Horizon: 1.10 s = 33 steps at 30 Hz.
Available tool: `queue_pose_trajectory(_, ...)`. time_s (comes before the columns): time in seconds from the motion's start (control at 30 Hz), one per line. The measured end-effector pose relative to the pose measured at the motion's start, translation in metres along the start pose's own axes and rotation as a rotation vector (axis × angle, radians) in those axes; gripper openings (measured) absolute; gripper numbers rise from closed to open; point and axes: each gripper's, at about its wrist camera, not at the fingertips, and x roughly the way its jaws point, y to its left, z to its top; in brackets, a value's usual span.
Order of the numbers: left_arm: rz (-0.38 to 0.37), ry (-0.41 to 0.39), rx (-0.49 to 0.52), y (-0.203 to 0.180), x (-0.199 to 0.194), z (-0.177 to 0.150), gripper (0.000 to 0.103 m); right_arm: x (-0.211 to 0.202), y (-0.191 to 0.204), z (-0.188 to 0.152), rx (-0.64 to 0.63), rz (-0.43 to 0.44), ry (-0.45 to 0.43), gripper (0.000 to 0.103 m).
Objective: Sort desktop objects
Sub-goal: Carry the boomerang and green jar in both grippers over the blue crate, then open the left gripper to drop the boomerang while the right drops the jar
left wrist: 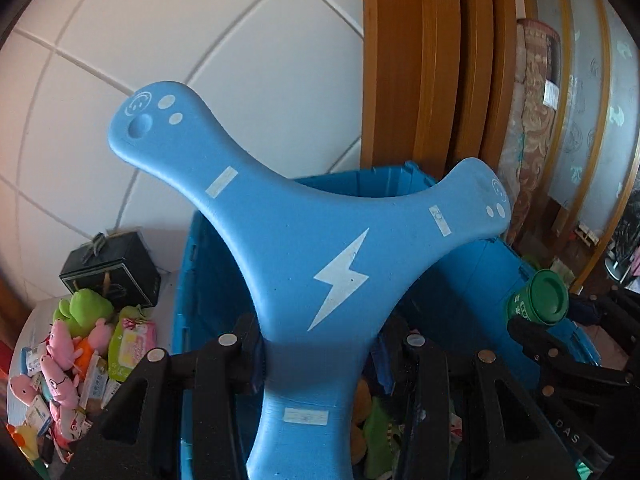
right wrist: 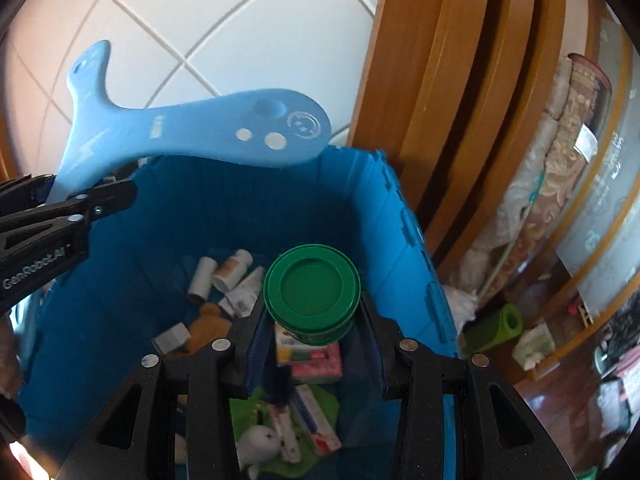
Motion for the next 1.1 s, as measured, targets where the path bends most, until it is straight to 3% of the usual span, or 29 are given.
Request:
queue_pose_trajectory(0.17, 0.019, 0.248, 0.025, -0.019, 0.074, -0.012, 0.041, 0.044, -0.008, -0.002, -0.034, 0.005, 0.097, 0.040)
queue_pose_trajectory(0.5, 0.017, 0.652, 0.014, -0.010, 0.161, -0.061, 0.043, 0.153, -0.015, -0.012, -0.045, 0.129, 0.363, 0.040)
queue_pose_trajectory(0.53, 0.027, 0.673, 0.022, -0.010, 0.163, -0.065, 0.045, 0.160, -0.015, -0.015, -0.042, 0.142, 0.388, 0.040)
queue_pose_trajectory(0.6, 0.037, 0.691, 0.033, -0.010, 0.164, -0.070, 0.063, 0.169, -0.013, -0.019, -0.068, 0.137, 0.423, 0.040)
queue_pose_trajectory(0.67, 0.037, 0.690, 0.039, -0.009, 0.162, -0.071, 0.073, 0.176, -0.010, -0.023, -0.093, 0.132, 0.455, 0.040)
queue_pose_trajectory(0.83, 0.044, 0.737, 0.049, -0.009, 0.159, -0.084, 0.074, 0.191, 0.003, -0.043, -0.142, 0.158, 0.587, 0.040)
queue_pose_trajectory(1.1, 0.025, 0.810, 0.065, -0.005, 0.169, -0.097, 0.074, 0.222, 0.028, -0.103, -0.241, 0.150, 0.844, 0.041)
